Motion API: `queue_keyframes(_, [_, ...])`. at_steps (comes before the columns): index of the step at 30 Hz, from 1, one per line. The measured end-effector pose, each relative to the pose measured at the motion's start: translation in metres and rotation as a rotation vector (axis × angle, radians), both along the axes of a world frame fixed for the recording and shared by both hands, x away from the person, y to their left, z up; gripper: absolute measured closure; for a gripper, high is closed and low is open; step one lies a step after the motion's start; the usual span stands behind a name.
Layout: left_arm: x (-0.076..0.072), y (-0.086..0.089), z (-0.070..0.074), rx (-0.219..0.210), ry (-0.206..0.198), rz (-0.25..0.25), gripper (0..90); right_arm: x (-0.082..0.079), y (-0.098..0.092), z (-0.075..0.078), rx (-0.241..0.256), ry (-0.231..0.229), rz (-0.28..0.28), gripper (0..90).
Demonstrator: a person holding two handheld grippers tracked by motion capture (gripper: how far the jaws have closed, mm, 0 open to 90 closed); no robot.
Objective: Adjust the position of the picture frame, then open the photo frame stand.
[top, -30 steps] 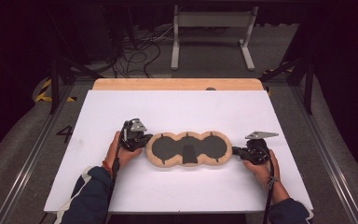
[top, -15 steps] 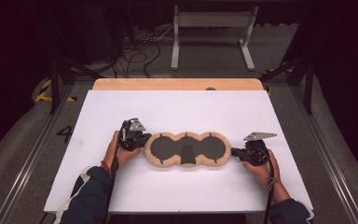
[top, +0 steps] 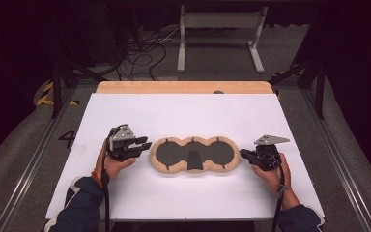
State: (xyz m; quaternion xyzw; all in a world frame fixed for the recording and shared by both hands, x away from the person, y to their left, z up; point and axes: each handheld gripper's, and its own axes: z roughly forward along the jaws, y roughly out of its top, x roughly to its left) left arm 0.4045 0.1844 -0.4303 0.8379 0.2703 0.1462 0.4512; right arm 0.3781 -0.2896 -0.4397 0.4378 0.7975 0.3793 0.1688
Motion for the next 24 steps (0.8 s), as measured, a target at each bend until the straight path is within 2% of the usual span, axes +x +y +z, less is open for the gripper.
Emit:
queue_keyframes(1, [0.000,0.000,0.000,0.000,0.000,0.000,63.9,0.000,0.000,0.000,0.000,0.000,0.000,86.1])
queue_keyframes(3, [-0.015,0.010,0.002,-0.018,-0.027,-0.008,61.5,-0.003,0.003,0.005,0.011,-0.010,0.014,83.8])
queue_keyframes(6, [-0.030,0.022,-0.001,-0.003,-0.053,-0.007,56.2,-0.006,0.007,0.009,0.023,-0.026,0.046,81.8])
queue_keyframes(8, [-0.039,0.030,-0.004,-0.003,-0.050,0.016,48.8,-0.009,0.010,0.013,0.036,-0.027,0.072,79.3])
queue_keyframes(9, [-0.039,0.030,-0.004,-0.003,-0.050,0.016,46.6,-0.009,0.010,0.013,0.036,-0.027,0.072,79.3])
queue_keyframes(10, [-0.047,0.036,-0.007,0.003,-0.049,0.028,43.2,-0.011,0.013,0.016,0.058,-0.032,0.100,77.5])
queue_keyframes(13, [-0.057,0.045,-0.011,0.013,-0.055,0.048,34.0,-0.013,0.016,0.019,0.072,-0.032,0.120,76.1])
queue_keyframes(17, [-0.067,0.052,-0.016,0.016,-0.032,0.074,24.0,-0.014,0.019,0.020,0.089,-0.025,0.135,72.9])
queue_keyframes(19, [-0.073,0.057,-0.021,0.012,-0.015,0.071,23.1,-0.016,0.024,0.021,0.088,-0.015,0.151,70.7])
queue_keyframes(22, [-0.082,0.063,-0.029,0.035,-0.011,0.073,21.5,-0.018,0.032,0.019,0.082,0.006,0.184,67.9])
queue_keyframes(24, [-0.085,0.066,-0.034,0.022,0.009,0.080,20.9,-0.018,0.039,0.020,0.088,0.023,0.208,65.0])
